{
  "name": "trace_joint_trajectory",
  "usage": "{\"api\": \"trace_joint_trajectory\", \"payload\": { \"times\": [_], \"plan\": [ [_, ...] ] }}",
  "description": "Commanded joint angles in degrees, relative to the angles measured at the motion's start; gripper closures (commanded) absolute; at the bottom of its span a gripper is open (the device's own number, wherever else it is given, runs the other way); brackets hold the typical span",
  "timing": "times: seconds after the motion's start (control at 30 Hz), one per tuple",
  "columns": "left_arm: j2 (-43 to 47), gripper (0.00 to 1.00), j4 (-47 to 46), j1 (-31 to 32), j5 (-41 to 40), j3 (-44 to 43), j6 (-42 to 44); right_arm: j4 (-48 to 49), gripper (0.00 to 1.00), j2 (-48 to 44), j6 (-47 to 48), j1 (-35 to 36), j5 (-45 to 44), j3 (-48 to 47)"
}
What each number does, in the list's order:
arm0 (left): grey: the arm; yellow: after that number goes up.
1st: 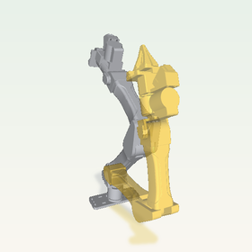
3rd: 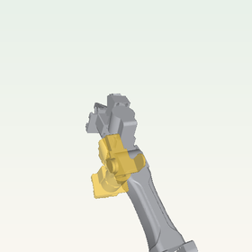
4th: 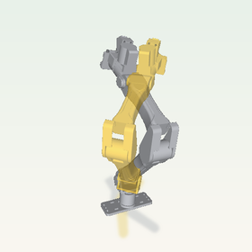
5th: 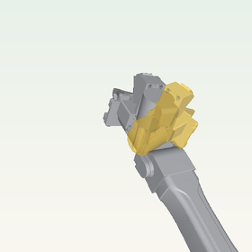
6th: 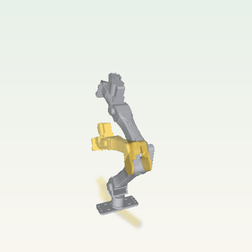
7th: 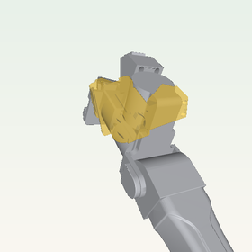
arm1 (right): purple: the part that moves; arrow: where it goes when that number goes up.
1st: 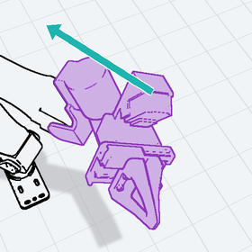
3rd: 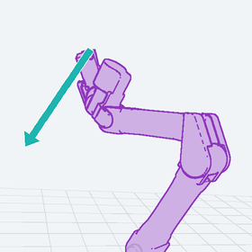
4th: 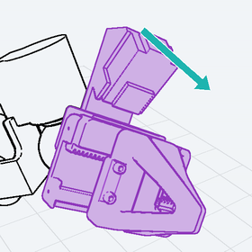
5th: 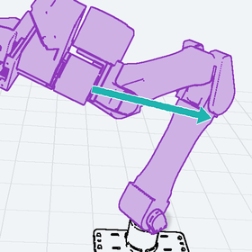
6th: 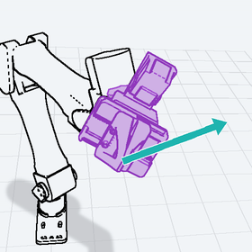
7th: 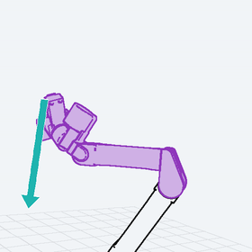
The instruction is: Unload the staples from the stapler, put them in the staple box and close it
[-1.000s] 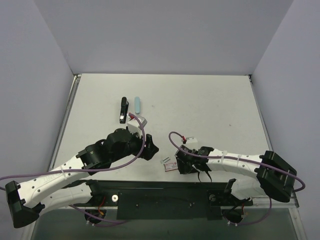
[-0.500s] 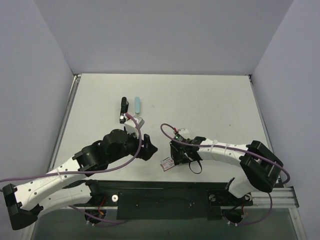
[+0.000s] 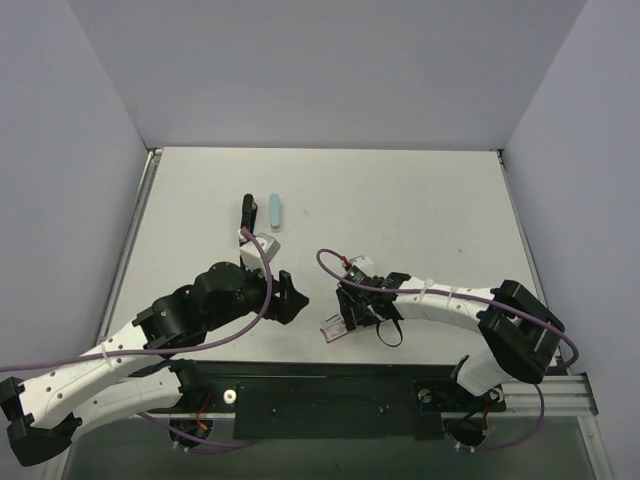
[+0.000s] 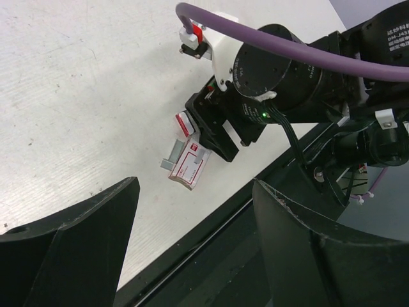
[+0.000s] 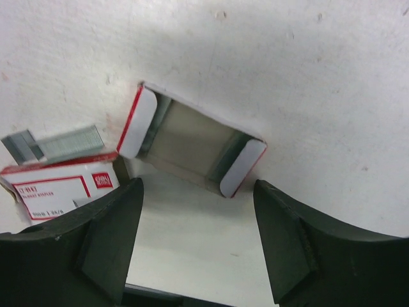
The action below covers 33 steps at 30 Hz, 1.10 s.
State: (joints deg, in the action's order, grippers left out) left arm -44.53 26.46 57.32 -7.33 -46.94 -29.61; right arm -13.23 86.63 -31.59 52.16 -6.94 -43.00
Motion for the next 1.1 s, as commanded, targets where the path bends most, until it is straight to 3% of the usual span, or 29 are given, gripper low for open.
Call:
{"api": "trace_joint_trajectory", "payload": {
  "times": [0.0,0.33,0.7,1.07],
  "plan": [
    [0.9,0.18,0.5,0.2,-0.8,-0.7,-0.4,-6.1,0.33,-3.7,-1.8,2.4,-3.7,2.2],
    [1.5,0.18,0.0,0.2,-0.8,-0.1,-1.2,-8.8,0.27,-8.5,-6.7,4.6,-10.3,3.7],
    [2.0,0.18,0.3,0.2,-0.8,0.6,-1.6,-7.5,0.25,-2.3,-6.5,5.1,-11.5,-2.3],
    [3.6,0.18,1.4,0.2,-1.2,1.1,-1.5,-8.3,0.25,3.1,-7.9,10.0,-12.6,-5.9]
  ]
}}
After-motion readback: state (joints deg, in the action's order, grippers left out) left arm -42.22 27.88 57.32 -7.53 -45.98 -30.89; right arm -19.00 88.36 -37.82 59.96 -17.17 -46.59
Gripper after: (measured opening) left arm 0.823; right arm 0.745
